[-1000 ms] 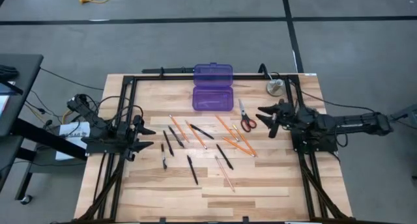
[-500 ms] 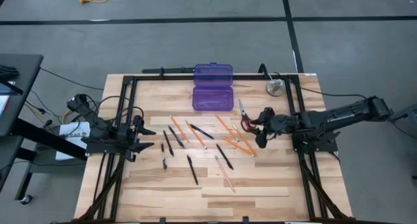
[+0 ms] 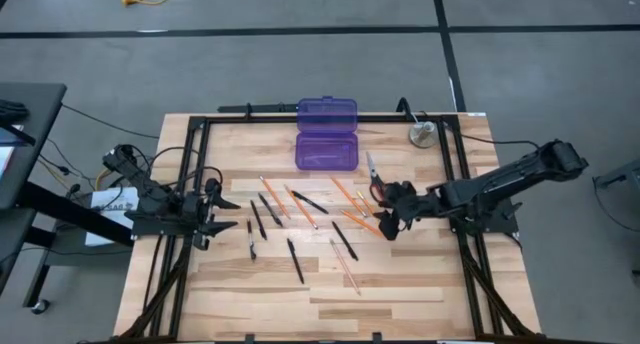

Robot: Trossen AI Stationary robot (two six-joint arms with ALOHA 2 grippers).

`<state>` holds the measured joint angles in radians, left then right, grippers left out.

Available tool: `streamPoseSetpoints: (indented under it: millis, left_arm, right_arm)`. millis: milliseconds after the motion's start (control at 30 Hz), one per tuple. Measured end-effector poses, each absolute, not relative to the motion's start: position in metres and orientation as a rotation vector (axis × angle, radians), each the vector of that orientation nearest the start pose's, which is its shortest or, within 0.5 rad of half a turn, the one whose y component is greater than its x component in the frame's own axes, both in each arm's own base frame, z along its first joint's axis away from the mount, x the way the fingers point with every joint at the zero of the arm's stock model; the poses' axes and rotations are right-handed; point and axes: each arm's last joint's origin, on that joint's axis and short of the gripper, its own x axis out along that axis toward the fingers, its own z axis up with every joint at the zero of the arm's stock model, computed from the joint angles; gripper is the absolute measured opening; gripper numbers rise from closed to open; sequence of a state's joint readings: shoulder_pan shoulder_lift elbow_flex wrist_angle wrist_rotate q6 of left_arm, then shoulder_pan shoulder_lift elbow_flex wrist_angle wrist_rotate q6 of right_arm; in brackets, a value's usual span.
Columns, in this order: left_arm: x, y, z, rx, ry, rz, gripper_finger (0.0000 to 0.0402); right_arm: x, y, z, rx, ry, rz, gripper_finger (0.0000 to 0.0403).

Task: Pick & place school supplies into a supply box
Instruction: Put the yellow pencil into the violet supply box

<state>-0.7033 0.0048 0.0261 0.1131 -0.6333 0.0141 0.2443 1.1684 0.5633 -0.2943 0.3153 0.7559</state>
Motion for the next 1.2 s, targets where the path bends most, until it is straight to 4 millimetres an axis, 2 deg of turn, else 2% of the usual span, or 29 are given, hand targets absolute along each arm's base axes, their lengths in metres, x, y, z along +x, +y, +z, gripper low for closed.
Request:
streamPoseSetpoints:
  millis: [200, 400, 767, 1000, 1200]
  left_arm:
    - [0.08, -0.045, 0.182, -0.075, -0.105, -0.069, 0.0195]
    - [0.08, -0.045, 0.183, -0.081, -0.11, -0.069, 0.0195]
    - [0.08, -0.045, 0.183, -0.083, -0.11, -0.068, 0.0195]
    - [0.08, -0.045, 0.183, -0.083, -0.11, -0.068, 0.0195]
    - [0.08, -0.045, 0.183, -0.083, -0.11, -0.068, 0.0195]
  right_arm:
    - [0.217, 0.044, 0.175, 0.525, 0.922, -0.468, 0.0178]
    - [0.227, 0.042, 0.167, 0.562, 1.106, -0.454, 0.0178]
    - [0.247, 0.038, 0.149, 0.503, 1.193, -0.471, 0.0178]
    - [0.25, 0.036, 0.133, 0.485, 1.253, -0.506, 0.0178]
    - [0.251, 0.036, 0.131, 0.477, 1.26, -0.515, 0.0178]
